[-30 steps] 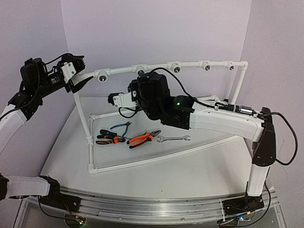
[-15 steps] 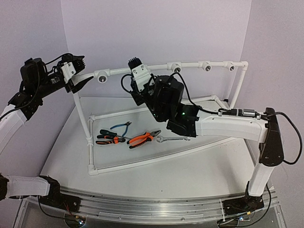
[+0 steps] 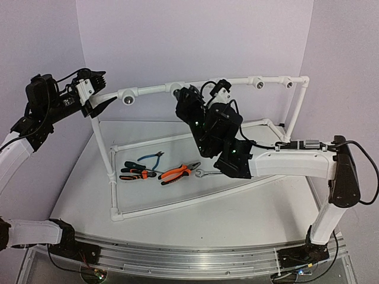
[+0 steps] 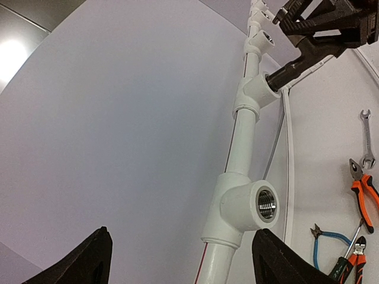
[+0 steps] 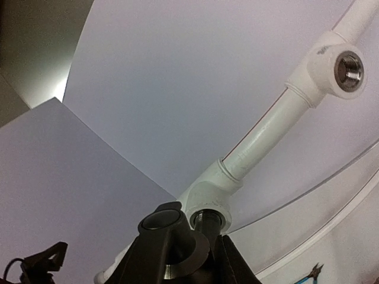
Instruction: Install the water faucets
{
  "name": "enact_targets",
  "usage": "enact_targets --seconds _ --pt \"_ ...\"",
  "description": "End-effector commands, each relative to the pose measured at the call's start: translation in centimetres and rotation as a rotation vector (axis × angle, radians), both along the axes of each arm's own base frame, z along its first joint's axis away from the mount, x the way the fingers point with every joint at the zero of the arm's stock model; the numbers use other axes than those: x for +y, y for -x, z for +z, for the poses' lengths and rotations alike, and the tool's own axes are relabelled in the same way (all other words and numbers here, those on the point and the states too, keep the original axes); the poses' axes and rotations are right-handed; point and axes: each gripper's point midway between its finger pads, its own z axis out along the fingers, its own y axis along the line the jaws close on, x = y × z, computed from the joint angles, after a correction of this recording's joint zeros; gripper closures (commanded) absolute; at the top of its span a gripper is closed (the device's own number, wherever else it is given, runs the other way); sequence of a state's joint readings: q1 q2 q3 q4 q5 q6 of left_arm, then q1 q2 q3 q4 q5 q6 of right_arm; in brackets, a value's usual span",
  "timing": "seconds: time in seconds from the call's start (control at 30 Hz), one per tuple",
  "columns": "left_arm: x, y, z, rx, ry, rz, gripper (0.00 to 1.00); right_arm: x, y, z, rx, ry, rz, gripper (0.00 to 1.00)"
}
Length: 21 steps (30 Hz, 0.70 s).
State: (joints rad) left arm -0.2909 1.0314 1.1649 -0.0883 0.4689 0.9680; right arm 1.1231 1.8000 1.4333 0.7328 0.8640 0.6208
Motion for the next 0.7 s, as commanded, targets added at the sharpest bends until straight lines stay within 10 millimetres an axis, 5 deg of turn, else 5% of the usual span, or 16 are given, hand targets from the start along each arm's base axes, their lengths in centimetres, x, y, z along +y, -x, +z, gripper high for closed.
enact_targets --seconds 0.0,0.2,0.37,0.5,0.67 --pt "0.2 0.7 1.3 -0.045 0.026 -0.011 0.17 -0.7 0.1 -4.7 0.221 -0.27 0.003 0.99" --pt "0.2 0.7 1.3 -0.046 0.025 -0.011 0.17 -0.5 0.8 -3.0 0.21 -0.294 0.061 0.67" --pt "0.1 0.5 1.1 -0.048 0.013 -0.007 0.17 -0.5 2.0 -0.7 0.142 -0.196 0.126 0.27" --pt "-0.1 0.3 0.9 -0.044 0.011 -0.018 0.17 -1.3 2.9 -0.6 0.131 -0.163 0.124 0.05" --pt "-0.3 0.1 0.7 -0.035 0.007 -0.03 0.18 -1.1 4.4 -0.3 0.106 -0.118 0.208 0.02"
